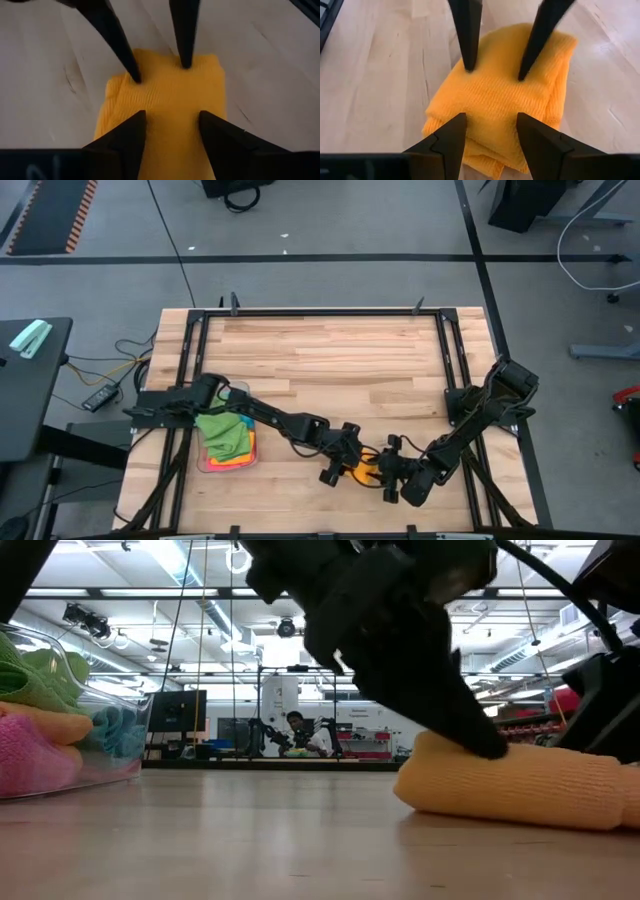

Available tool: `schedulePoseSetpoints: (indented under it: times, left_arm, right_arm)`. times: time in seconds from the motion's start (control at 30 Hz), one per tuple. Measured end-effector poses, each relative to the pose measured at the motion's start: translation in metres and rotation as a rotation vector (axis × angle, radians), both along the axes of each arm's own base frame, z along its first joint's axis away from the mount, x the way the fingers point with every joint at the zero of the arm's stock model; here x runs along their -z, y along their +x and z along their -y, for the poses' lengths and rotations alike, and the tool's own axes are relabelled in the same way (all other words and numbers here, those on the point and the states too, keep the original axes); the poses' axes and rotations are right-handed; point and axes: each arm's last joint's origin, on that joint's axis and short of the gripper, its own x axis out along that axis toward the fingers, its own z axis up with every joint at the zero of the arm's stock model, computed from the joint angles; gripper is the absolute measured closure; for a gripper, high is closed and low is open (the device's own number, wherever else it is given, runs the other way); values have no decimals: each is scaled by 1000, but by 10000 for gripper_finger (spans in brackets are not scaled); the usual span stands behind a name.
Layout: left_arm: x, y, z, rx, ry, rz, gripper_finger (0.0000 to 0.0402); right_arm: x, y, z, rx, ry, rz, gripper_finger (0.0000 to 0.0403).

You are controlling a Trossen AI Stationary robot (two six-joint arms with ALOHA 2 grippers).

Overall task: Fold microfiber towels
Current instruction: Fold the yellow microfiber cloth

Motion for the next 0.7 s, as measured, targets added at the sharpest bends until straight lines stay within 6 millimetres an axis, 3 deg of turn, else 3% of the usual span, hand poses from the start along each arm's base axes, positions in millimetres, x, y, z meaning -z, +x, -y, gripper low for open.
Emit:
schedulePoseSetpoints:
  times: [0.3,0.53,0.7]
  left_arm:
    - [-21,-7,9,94,64,49,230]
    - [-8,-12,11,78,234,-1,216]
    - [10,-8,0,25,171,-70,182]
  right_arm:
    - [1,0,0,4,6,-5,217]
    - [1,2,2,7,41,-24,217]
    - [-2,4,0,-11,35,-25,217]
